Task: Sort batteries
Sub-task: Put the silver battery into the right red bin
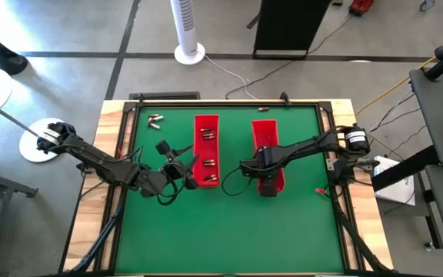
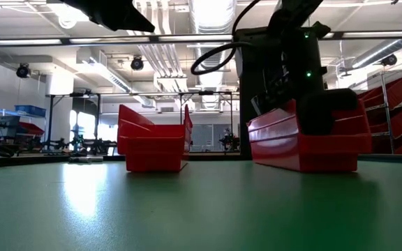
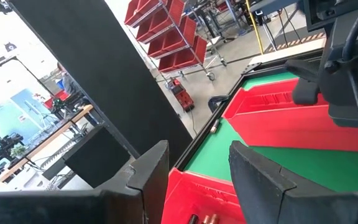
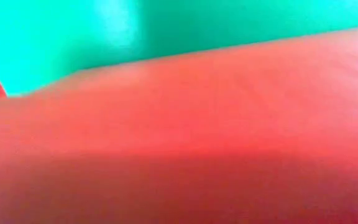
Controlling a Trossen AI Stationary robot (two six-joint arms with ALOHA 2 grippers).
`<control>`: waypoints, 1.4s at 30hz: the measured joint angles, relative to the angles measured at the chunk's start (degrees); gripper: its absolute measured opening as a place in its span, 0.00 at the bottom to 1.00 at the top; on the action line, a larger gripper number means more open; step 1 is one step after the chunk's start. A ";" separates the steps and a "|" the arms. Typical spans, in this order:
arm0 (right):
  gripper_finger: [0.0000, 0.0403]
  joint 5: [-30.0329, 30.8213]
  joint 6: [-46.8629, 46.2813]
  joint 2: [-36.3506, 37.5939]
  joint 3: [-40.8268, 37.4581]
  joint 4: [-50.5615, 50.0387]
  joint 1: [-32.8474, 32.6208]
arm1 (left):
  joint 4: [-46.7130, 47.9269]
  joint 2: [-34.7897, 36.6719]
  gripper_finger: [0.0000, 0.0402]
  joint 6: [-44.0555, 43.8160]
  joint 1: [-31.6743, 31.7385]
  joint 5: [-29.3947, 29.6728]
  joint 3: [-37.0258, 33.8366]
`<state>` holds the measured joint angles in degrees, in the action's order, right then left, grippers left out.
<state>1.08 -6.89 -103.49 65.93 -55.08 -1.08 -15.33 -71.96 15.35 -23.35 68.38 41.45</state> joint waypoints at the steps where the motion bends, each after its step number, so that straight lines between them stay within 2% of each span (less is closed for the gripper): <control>1: 0.07 -0.03 0.33 -0.58 0.17 0.09 0.00 | -0.02 0.00 0.37 0.00 0.00 0.00 0.00; 12: 0.10 0.51 -1.10 -0.99 2.95 -0.16 0.00 | 0.09 0.00 0.37 0.00 -0.07 0.00 0.00; 23: 0.35 1.69 -2.49 -0.99 2.98 0.79 -0.02 | 0.11 0.00 0.37 0.00 -0.07 0.00 0.00; 30: 0.45 2.14 -2.18 -0.54 6.67 -3.99 -0.15 | 0.11 0.00 0.37 0.00 -0.07 0.00 0.00; 36: 0.49 2.14 -2.13 1.46 9.24 -5.79 -0.41 | 0.43 0.00 0.37 0.00 -0.07 -0.75 0.00; 42: 0.48 2.71 -4.06 5.02 9.99 -9.84 -0.95 | 1.04 0.00 0.37 -1.02 -0.26 -1.86 0.00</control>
<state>3.79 -10.95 -98.48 75.91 -64.92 -2.04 -14.30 -71.96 14.33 -23.62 66.52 41.45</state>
